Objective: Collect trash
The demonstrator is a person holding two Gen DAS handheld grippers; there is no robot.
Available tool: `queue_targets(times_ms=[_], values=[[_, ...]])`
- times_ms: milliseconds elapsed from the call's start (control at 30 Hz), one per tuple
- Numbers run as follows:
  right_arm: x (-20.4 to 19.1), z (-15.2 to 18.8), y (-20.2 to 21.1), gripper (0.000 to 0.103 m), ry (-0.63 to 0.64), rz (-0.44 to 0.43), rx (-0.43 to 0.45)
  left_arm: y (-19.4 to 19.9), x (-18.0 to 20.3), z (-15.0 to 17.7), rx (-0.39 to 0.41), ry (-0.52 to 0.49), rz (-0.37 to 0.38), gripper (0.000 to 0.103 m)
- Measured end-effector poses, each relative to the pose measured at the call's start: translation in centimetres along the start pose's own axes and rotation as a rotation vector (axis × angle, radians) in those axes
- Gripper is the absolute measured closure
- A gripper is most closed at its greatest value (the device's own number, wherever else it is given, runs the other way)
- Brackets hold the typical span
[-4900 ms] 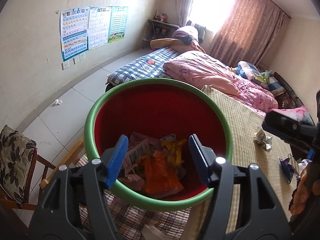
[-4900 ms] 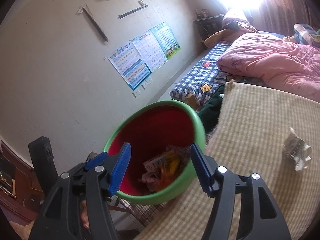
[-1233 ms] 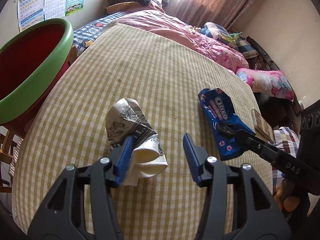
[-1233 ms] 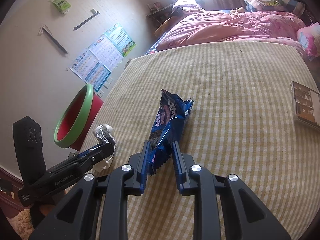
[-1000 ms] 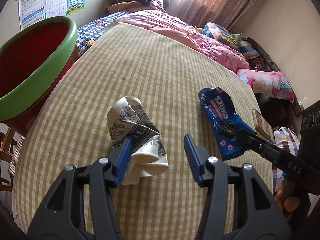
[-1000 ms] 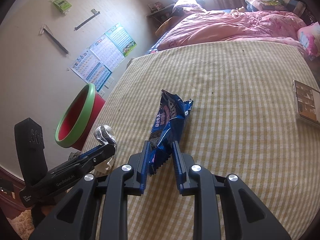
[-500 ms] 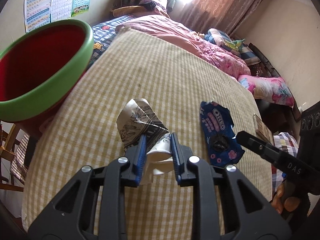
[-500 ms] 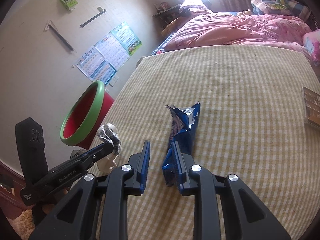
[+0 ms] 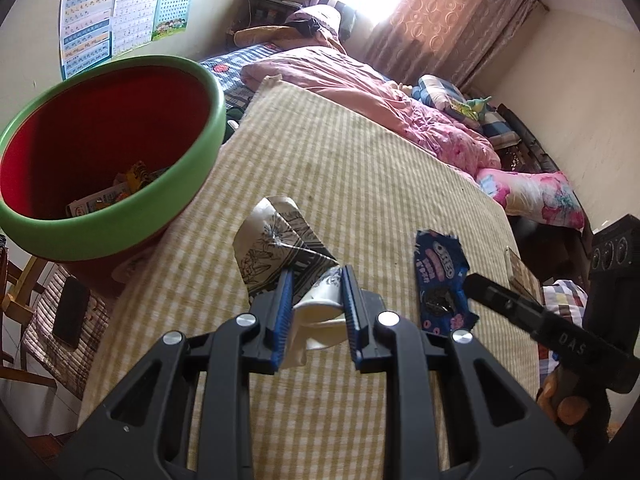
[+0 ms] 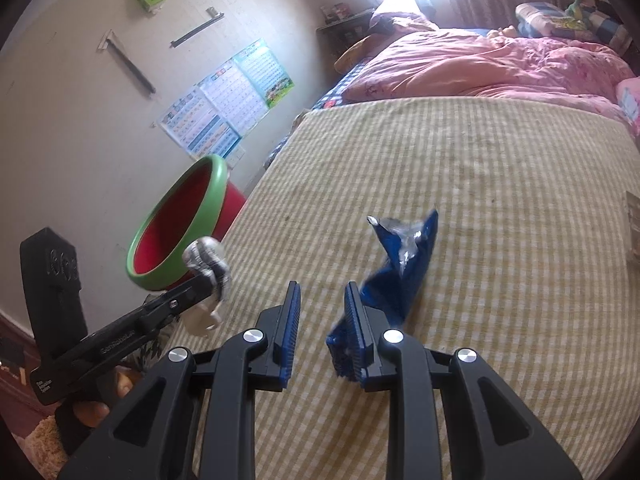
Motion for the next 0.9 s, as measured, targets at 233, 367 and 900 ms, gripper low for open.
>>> queue_targets(times_ms=[233,367,900], values=[[3.3,-0.9,1.1,0.04,-0.099,0.106,0.082,0.6,-1.1,-0.2,-0.002,0.003,0.017,0.08],[4.3,-0.6,-0.1,0.038,-0.132,0.165,0.045,0.9,-1.7,-0.4,-0.006,0.0,0.028,0.079],[1.7,0.2,-3.0,0.086,-0.09,0.163,-0.02,3.2,-2.6,-2.2,0.039,-0.039,0.059,0.079]])
Point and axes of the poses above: each gripper's, at about its wrist camera, not at the fingertips, and y roughly against the way its jaws point, x to its right, z to its underside, the point moved 5 cm from there along -y, roughly the way its jaws point, and after that the axes turned 7 degrees about -x, right-handed, at the moved point
